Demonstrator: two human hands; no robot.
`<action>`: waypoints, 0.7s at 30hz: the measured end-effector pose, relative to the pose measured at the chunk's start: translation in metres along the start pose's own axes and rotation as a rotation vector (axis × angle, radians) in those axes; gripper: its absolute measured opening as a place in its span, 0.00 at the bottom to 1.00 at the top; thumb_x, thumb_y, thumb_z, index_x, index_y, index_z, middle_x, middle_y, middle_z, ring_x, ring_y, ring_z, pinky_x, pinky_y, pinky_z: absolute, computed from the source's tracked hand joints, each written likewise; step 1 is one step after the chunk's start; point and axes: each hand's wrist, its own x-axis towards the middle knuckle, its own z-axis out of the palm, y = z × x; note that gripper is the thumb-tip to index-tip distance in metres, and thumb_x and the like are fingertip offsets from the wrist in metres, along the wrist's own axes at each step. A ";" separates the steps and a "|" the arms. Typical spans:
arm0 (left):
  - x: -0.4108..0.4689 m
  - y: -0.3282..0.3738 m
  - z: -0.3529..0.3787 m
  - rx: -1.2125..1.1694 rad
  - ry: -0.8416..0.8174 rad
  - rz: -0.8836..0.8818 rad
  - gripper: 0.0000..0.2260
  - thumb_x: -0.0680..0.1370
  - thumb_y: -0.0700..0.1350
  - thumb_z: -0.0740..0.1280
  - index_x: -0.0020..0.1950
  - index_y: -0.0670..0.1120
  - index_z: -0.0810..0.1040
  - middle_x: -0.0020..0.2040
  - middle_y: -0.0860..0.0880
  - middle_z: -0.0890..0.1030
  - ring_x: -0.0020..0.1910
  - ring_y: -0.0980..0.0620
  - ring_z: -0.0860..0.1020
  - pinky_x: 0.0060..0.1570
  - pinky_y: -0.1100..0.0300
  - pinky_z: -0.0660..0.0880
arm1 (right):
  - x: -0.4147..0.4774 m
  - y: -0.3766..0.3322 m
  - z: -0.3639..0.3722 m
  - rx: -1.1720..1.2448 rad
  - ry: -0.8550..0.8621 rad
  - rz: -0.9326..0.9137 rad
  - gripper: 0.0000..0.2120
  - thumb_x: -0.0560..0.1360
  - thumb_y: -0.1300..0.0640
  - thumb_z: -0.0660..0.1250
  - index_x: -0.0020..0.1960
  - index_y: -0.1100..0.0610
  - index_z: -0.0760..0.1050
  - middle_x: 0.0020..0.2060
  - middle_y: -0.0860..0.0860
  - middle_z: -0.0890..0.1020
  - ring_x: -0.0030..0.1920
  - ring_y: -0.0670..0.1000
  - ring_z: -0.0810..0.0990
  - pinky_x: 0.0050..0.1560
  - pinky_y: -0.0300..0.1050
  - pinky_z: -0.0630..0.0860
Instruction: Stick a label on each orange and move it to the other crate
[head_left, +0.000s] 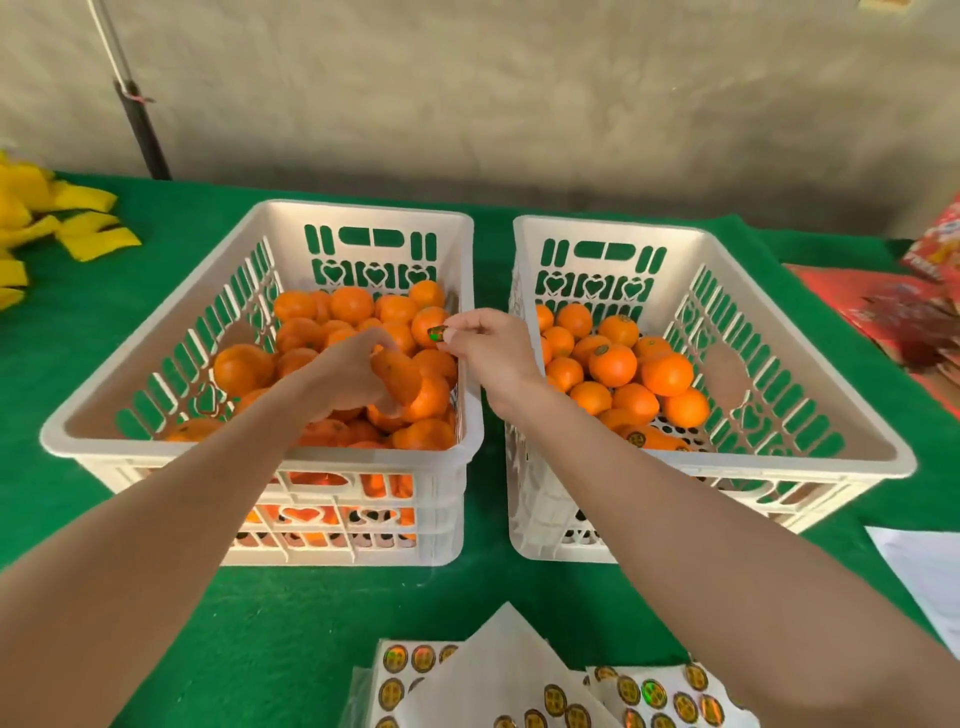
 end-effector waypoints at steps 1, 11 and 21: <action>-0.001 0.000 -0.002 -0.037 0.011 0.011 0.28 0.69 0.34 0.74 0.66 0.46 0.71 0.64 0.46 0.74 0.60 0.46 0.74 0.60 0.49 0.73 | -0.001 -0.004 -0.004 0.096 -0.031 0.038 0.08 0.75 0.66 0.66 0.50 0.56 0.76 0.53 0.56 0.78 0.57 0.54 0.78 0.62 0.51 0.75; -0.063 0.060 0.027 -0.241 0.142 0.438 0.32 0.68 0.31 0.74 0.63 0.54 0.65 0.59 0.57 0.70 0.60 0.59 0.72 0.56 0.69 0.73 | -0.059 -0.015 -0.044 0.205 -0.230 -0.023 0.45 0.67 0.58 0.77 0.73 0.41 0.54 0.55 0.46 0.73 0.58 0.52 0.77 0.55 0.51 0.79; -0.094 0.100 0.062 -1.059 -0.488 -0.220 0.27 0.71 0.57 0.68 0.67 0.49 0.72 0.63 0.41 0.78 0.58 0.42 0.79 0.54 0.46 0.78 | -0.125 0.000 -0.108 -0.232 -0.259 -0.454 0.50 0.65 0.65 0.76 0.71 0.35 0.50 0.66 0.51 0.68 0.67 0.44 0.68 0.58 0.44 0.76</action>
